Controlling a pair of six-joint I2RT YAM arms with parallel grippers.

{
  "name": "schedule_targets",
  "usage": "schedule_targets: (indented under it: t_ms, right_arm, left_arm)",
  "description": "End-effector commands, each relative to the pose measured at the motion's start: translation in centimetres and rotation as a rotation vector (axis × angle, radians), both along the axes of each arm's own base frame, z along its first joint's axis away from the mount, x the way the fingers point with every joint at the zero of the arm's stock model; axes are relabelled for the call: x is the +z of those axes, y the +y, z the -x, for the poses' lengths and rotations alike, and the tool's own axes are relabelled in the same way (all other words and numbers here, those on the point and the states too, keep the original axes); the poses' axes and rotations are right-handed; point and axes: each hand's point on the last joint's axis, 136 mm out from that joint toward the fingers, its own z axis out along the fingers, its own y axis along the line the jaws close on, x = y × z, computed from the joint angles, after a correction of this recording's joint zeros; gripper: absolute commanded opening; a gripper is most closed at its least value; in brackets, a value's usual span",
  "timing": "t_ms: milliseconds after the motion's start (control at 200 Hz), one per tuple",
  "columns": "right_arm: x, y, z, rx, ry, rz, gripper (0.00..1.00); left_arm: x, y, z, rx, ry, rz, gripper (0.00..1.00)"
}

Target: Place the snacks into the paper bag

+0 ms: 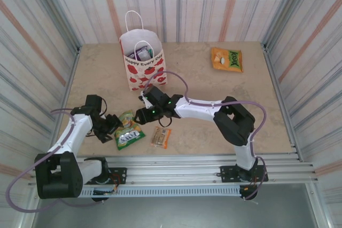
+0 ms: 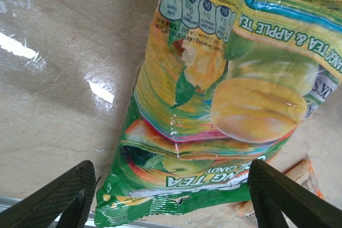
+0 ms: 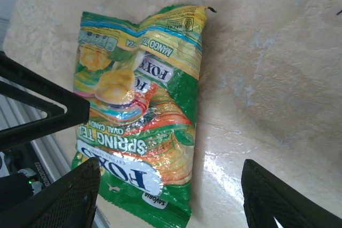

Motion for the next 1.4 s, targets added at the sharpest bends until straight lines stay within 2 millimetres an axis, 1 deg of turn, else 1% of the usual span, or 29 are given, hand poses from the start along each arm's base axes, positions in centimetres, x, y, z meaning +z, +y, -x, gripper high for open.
schedule_targets:
  t_ms: [0,225,351,426,581,661,726,812,882,942,1012,1077,1122,1247,1333,1393]
  right_arm:
    - [-0.6,0.5,0.5,-0.003,0.052,0.021,0.71]
    - [-2.4,0.4,0.4,-0.012,0.075,0.071,0.69]
    - [-2.7,0.3,0.3,-0.016,0.082,0.079,0.69]
    - [-2.7,0.1,0.2,-0.024,0.082,0.086,0.69]
    - [-2.6,-1.6,-0.9,-0.075,0.086,0.106,0.69]
    - [-2.4,-2.6,-1.3,-0.097,0.089,0.103,0.69]
    - [-2.3,-3.5,-1.6,-0.115,0.089,0.111,0.69]
    - [-2.0,-4.5,-2.0,-0.135,0.079,0.122,0.69]
    - [-1.8,-4.8,-2.3,-0.141,0.067,0.122,0.69]
    - [-1.7,-4.6,-2.3,-0.136,0.064,0.111,0.69]
    - [-1.5,-3.9,-2.1,-0.119,0.076,0.084,0.68]
    - [-1.5,-3.3,-2.0,-0.104,0.087,0.071,0.68]
    - [-1.6,-2.8,-1.8,-0.092,0.091,0.067,0.68]
    - [-1.8,-1.8,-1.7,-0.069,0.107,0.066,0.66]
    - [-2.2,-1.7,-1.7,-0.066,0.105,0.079,0.66]
    - [-2.5,-1.6,-1.6,-0.063,0.110,0.083,0.65]
  left_arm:
    - [-1.2,0.1,0.4,-0.014,0.032,-0.012,0.76]
    - [-3.1,-0.2,0.9,-0.079,0.101,-0.067,0.75]
    - [-3.9,-0.7,0.9,-0.110,0.112,-0.082,0.75]
    - [-3.5,-1.6,0.0,-0.133,0.062,-0.074,0.74]
    - [-2.0,-4.2,-2.7,-0.171,-0.077,-0.035,0.69]
    - [-1.5,-5.4,-3.6,-0.188,-0.120,-0.016,0.70]
    - [-1.1,-5.7,-4.0,-0.188,-0.130,-0.006,0.73]
    - [-0.7,-5.4,-4.1,-0.183,-0.144,-0.015,0.78]
    - [-0.3,-5.1,-4.1,-0.164,-0.161,0.000,0.80]
    - [0.2,-4.7,-4.0,-0.141,-0.188,0.011,0.82]
    - [0.7,-4.3,-3.8,-0.101,-0.226,0.035,0.83]
    - [1.1,-4.2,-3.8,-0.063,-0.278,0.077,0.81]
    - [1.4,-4.0,-3.9,-0.025,-0.317,0.115,0.78]
    - [0.9,-3.1,-3.5,0.069,-0.383,0.182,0.71]
    - [0.4,-2.4,-2.9,0.100,-0.383,0.163,0.71]
    - [0.1,-2.3,-2.7,0.103,-0.380,0.158,0.72]
